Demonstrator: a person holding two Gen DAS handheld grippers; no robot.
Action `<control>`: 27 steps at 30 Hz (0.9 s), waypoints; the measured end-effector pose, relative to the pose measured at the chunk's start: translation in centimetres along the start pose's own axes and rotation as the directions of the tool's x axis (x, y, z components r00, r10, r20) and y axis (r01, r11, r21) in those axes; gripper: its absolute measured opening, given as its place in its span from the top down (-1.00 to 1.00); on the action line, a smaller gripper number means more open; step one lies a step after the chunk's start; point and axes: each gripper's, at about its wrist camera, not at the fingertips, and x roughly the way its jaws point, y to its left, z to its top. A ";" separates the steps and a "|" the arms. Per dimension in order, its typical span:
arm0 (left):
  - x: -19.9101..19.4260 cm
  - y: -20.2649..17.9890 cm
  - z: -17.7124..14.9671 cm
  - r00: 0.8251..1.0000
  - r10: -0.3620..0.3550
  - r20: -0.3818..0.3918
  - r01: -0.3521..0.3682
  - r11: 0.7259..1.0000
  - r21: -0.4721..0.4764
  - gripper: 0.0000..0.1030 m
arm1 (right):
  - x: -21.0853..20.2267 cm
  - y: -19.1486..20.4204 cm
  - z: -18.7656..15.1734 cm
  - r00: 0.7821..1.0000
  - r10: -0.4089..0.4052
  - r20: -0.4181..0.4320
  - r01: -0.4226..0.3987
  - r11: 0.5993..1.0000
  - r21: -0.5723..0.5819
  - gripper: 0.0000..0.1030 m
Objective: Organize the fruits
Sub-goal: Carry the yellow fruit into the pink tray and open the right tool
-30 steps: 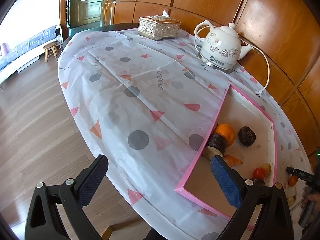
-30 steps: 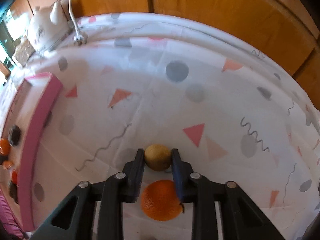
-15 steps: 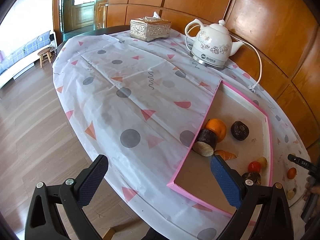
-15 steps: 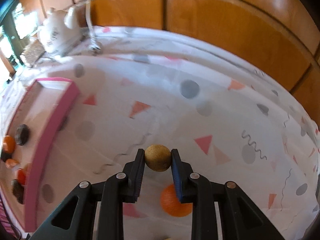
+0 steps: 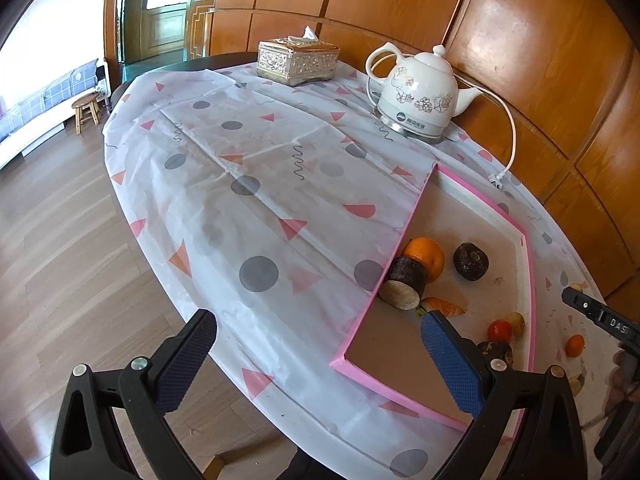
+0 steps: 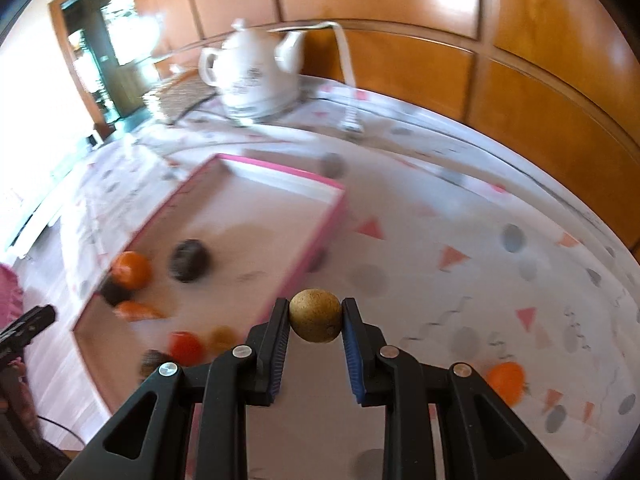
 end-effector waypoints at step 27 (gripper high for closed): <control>0.0 1.2 0.1 1.000 -0.007 0.002 0.007 0.999 -0.034 -0.99 | 4.1 7.9 -0.5 0.996 0.054 -0.072 -0.059 0.996 -0.070 0.36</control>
